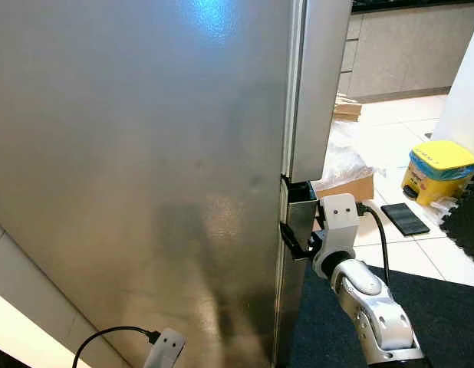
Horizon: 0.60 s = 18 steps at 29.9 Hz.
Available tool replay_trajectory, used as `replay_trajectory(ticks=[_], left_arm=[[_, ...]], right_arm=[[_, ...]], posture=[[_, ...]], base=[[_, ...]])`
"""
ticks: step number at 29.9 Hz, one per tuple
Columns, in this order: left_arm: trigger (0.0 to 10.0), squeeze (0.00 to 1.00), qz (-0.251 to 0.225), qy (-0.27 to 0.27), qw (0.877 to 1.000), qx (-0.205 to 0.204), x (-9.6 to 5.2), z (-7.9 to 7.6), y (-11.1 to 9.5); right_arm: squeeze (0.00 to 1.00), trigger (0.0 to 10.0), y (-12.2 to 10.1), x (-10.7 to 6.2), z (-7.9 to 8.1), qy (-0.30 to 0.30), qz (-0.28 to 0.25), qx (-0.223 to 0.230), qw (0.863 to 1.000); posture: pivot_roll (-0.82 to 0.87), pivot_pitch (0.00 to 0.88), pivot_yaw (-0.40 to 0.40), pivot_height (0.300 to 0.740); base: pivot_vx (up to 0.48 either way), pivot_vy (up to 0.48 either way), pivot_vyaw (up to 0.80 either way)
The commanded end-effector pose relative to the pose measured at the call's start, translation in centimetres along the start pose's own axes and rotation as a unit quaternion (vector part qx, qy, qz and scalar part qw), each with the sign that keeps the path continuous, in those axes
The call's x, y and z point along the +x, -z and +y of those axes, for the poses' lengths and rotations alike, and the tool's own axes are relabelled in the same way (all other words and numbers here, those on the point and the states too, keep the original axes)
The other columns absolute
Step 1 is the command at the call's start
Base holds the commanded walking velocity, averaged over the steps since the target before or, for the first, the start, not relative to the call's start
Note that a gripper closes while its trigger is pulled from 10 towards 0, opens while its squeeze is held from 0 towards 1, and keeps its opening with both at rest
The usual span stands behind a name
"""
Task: Restocking fridge
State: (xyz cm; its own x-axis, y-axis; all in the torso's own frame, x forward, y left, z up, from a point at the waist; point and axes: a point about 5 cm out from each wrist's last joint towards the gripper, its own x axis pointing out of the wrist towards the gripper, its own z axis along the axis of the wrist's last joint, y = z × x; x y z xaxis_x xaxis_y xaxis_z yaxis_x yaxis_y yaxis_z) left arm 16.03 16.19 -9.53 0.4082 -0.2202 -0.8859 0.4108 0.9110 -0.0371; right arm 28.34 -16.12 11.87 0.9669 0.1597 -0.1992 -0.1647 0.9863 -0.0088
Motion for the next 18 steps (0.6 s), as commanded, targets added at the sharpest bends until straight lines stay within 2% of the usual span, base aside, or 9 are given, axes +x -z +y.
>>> replay_trajectory(ticks=[1, 18], left_arm=[[10.0, 0.0, 0.007, 0.001, 1.0, 0.007, -0.05, 0.01, 0.35], [10.0, 0.0, 0.008, 0.001, 1.0, 0.011, -0.06, 0.09, 0.3]], right_arm=[[0.0, 10.0, 0.0, -0.46, -3.57, 0.105, 0.004, -0.011, 0.994], [0.0, 10.0, 0.05, -0.66, -4.21, 0.125, 0.007, -0.014, 0.992]], posture=[[-0.16, 0.0, 0.105, 0.74], [-0.17, 0.0, 0.108, 0.74]], base=[[0.0, 0.0, 0.0], [0.0, 0.0, 0.0]])
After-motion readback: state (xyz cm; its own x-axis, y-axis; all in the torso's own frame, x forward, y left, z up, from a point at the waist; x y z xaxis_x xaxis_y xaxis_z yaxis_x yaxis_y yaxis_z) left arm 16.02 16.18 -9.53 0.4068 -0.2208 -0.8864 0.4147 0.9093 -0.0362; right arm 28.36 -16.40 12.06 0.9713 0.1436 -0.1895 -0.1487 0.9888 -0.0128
